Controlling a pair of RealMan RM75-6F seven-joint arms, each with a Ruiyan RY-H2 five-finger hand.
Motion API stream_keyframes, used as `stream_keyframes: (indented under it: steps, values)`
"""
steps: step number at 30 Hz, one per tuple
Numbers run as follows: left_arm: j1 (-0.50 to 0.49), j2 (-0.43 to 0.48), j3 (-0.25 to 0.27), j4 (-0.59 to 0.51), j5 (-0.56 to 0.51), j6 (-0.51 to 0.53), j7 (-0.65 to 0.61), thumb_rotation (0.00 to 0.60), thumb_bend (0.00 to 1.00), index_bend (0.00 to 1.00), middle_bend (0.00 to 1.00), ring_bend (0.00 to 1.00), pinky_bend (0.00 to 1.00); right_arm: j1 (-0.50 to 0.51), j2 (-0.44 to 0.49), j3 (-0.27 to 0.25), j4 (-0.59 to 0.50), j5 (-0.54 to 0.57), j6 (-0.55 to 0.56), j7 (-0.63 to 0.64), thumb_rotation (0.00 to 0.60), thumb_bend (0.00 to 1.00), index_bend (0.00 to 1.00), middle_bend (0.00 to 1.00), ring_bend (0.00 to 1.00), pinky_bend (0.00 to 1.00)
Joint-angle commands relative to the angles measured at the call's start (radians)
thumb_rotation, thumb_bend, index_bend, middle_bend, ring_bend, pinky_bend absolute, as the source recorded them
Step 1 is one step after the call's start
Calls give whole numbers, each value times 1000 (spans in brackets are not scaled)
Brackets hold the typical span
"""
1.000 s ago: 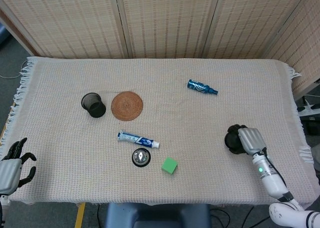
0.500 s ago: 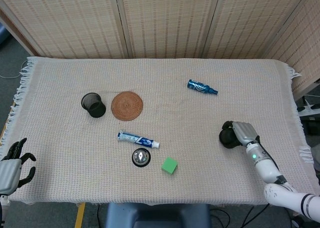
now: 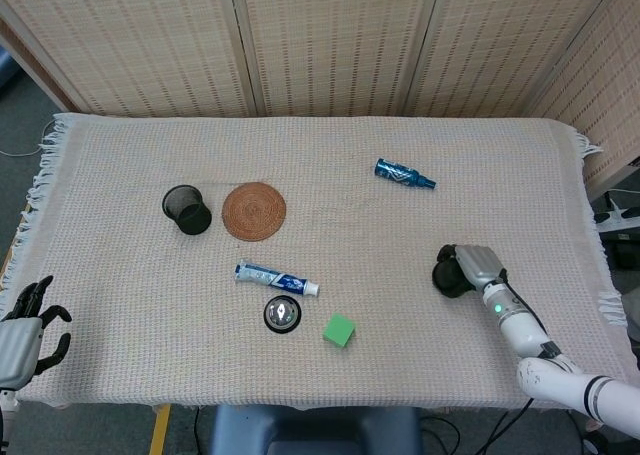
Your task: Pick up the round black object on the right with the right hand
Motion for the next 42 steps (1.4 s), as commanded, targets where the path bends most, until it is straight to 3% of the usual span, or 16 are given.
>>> stream_keyframes:
  steps: [1, 6, 13, 22, 25, 28, 32, 42]
  values:
    - [0, 0, 0, 0, 0, 0, 0, 600, 415, 453, 0, 16, 396, 2, 0, -8, 7, -9, -3, 4, 600, 240, 461, 151, 138, 396]
    - [0, 0, 0, 0, 2, 1, 0, 600, 415, 455, 0, 16, 397, 3, 12, -20, 2, -19, -8, 7, 600, 239, 298, 33, 21, 212]
    - [1, 0, 1, 0, 2, 2, 1, 600, 416, 454, 0, 15, 396, 5, 51, -38, -34, -20, -13, 3, 600, 207, 29, 0, 0, 64]
    - [0, -1, 1, -1, 3, 0, 4, 600, 415, 455, 0, 16, 396, -30, 71, -51, -81, -72, 85, 0, 600, 175, 0, 0, 0, 22]
    - [-1, -2, 2, 0, 2, -1, 5, 600, 416, 454, 0, 16, 397, -45, 84, -59, -112, -96, 108, 3, 600, 175, 0, 0, 0, 38]
    - [-1, -3, 2, 0, 3, -2, 7, 600, 415, 453, 0, 16, 397, -56, 90, -67, -135, -107, 128, -4, 600, 175, 0, 0, 17, 137]
    - [-1, -4, 2, 0, 3, 0, 9, 600, 415, 454, 0, 15, 397, -66, 81, -70, -141, -110, 160, -24, 600, 175, 32, 12, 128, 320]
    - [-1, -3, 2, 0, 3, 0, 6, 600, 416, 454, 0, 15, 396, -72, 46, -59, -112, -79, 207, -73, 600, 175, 187, 137, 238, 409]
